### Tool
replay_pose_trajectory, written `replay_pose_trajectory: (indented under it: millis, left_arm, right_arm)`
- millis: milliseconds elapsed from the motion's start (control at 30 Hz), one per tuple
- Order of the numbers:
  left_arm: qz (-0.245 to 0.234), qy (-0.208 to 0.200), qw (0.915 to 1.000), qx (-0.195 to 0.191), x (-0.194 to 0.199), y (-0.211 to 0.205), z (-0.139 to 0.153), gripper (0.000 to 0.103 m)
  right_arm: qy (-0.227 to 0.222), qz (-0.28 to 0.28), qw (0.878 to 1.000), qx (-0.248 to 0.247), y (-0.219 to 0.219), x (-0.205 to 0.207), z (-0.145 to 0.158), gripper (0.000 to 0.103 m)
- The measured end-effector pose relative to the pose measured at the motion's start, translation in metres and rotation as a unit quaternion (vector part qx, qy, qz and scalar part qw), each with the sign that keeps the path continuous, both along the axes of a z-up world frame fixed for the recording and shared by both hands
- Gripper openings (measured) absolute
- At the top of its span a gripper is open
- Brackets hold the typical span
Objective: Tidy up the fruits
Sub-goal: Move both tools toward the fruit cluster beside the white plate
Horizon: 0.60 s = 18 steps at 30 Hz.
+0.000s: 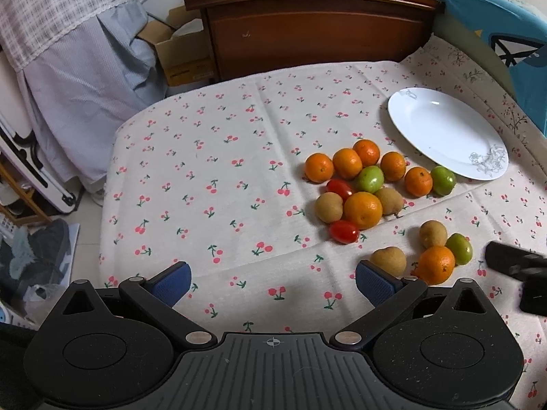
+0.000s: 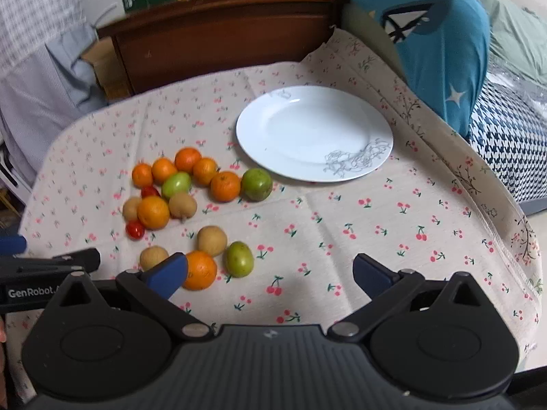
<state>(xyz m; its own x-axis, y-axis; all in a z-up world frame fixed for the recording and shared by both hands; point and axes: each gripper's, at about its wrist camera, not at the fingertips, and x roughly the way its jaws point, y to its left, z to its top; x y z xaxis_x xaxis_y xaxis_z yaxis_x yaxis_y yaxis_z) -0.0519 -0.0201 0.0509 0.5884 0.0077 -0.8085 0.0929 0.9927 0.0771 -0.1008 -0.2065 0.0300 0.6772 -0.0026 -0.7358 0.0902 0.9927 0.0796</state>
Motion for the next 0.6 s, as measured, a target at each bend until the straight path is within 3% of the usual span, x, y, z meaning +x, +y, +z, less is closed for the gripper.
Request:
replay_pose_trajectory:
  millis: [133,333,467,600]
  left_arm:
    - [0.001,-0.007,0.9999,0.012,0.001,0.004,-0.003,0.103]
    - [-0.005,-0.012,0.9999,-0.002,0.001,0.005,-0.007,0.102]
    - [-0.010,-0.019,0.9997,-0.011,0.000,0.004,-0.007,0.101]
    - [-0.031,-0.029,0.9990,-0.016,-0.002,0.001,-0.009,0.100]
  right_arm:
    - [-0.002,0.007,1.000,0.017,-0.015,-0.007,-0.003,0.099]
    - [0.001,0.037,0.999,0.031,-0.018,-0.017,-0.014,0.084]
    - [-0.006,0.060,0.998,0.035,-0.014,-0.017,-0.022,0.071]
    - [-0.008,0.054,0.998,0.044,-0.017,-0.010,-0.029,0.050]
